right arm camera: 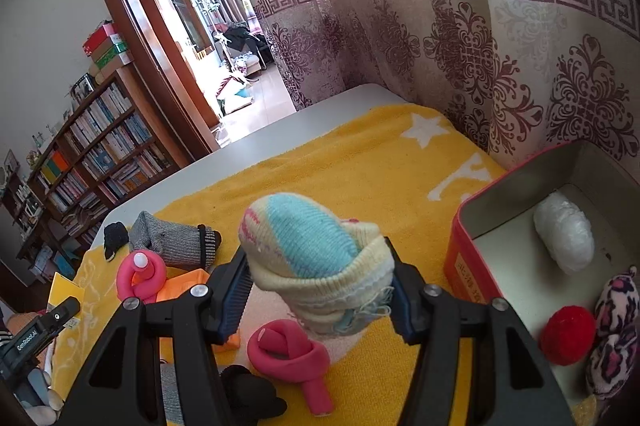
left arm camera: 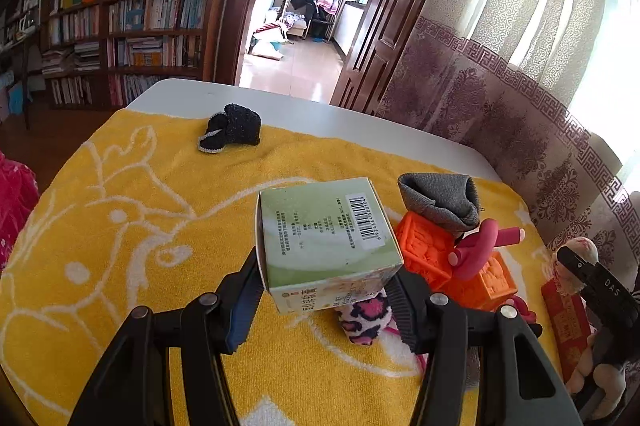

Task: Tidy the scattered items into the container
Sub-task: 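Carry the knit ball into the red box and open the right tool while the left carries the green box, then lower the green box into the red box and open the left tool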

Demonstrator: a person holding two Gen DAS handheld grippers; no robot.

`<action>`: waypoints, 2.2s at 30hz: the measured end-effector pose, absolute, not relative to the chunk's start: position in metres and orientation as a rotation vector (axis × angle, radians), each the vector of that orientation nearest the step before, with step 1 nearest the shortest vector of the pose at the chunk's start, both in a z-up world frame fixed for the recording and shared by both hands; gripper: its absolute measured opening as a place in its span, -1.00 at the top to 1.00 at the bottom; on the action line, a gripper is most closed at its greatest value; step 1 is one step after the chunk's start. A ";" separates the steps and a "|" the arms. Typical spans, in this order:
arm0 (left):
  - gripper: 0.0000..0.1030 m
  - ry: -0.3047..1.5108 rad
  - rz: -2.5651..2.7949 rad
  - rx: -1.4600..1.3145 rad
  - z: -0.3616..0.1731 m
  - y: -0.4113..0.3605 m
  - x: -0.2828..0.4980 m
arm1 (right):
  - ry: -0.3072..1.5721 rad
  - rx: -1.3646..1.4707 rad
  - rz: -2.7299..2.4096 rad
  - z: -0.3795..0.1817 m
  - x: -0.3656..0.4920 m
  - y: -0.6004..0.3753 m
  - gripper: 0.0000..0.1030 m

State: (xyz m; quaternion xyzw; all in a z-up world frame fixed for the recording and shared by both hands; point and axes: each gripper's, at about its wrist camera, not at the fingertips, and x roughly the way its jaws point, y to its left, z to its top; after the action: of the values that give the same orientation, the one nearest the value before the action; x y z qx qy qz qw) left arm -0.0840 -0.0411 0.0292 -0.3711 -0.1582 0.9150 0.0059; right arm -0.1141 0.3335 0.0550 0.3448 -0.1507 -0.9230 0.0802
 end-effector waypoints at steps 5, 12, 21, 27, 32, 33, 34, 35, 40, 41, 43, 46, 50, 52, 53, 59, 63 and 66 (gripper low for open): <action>-0.15 -0.412 2.838 -1.123 0.043 -0.019 -0.065 | -0.518 0.938 -2.783 0.081 -0.087 0.356 -0.22; -0.15 -0.337 2.770 -1.091 0.052 0.020 -0.056 | -0.625 0.947 -2.854 0.090 -0.050 0.422 -0.22; -0.15 -0.230 2.669 -1.105 0.049 0.083 -0.058 | -0.713 0.979 -2.987 0.089 -0.035 0.502 -0.22; -0.15 -0.139 2.599 -1.104 0.050 0.126 -0.059 | -0.737 1.069 -2.987 0.076 -0.041 0.519 -0.26; -0.15 -0.095 2.563 -1.086 0.056 0.154 -0.062 | -0.763 1.097 -2.984 0.070 -0.043 0.522 -0.27; -0.15 -0.084 2.555 -1.084 0.056 0.160 -0.063 | -0.768 1.092 -2.979 0.069 -0.042 0.522 -0.27; -0.15 -0.074 2.546 -1.083 0.057 0.166 -0.064 | -0.772 1.088 -2.978 0.070 -0.041 0.522 -0.27; -0.15 -0.066 2.538 -1.080 0.058 0.172 -0.066 | -0.774 1.081 -2.982 0.070 -0.040 0.523 -0.27; -0.15 -0.026 2.480 -1.059 0.059 0.209 -0.072 | -0.796 1.025 -3.012 0.078 -0.033 0.528 -0.40; -0.15 -0.016 2.469 -1.056 0.059 0.217 -0.073 | -0.793 1.013 -3.017 0.080 -0.032 0.528 -0.40; -0.15 0.002 2.443 -1.052 0.058 0.234 -0.077 | -0.802 0.981 -3.022 0.085 -0.029 0.530 -0.40; -0.15 0.017 2.402 -1.050 0.056 0.259 -0.084 | -0.809 0.935 -3.023 0.091 -0.026 0.532 -0.40; -0.15 0.043 2.347 -1.048 0.052 0.291 -0.092 | -0.812 0.891 -3.022 0.097 -0.021 0.531 -0.40; -0.15 0.045 2.320 -1.049 0.052 0.304 -0.096 | -0.815 0.874 -3.021 0.099 -0.020 0.532 -0.40; -0.15 0.049 2.310 -1.047 0.052 0.310 -0.098 | -0.822 0.868 -3.022 0.099 -0.020 0.533 -0.40; -0.16 0.061 2.229 -1.045 0.051 0.339 -0.102 | -0.871 0.838 -3.023 0.100 -0.019 0.539 -0.39; -0.63 0.067 2.182 -1.068 0.045 0.349 -0.100 | -0.873 0.836 -3.023 0.100 -0.019 0.539 -0.39; -0.64 0.053 2.189 -1.070 0.044 0.343 -0.098 | -0.868 0.843 -3.020 0.099 -0.021 0.537 -0.39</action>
State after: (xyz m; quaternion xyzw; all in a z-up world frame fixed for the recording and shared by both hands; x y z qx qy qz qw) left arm -0.0985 0.3427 0.0442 -0.4120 0.0204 0.8430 0.3453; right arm -0.0205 0.5365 0.0986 0.2588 -0.2662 -0.9268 -0.0559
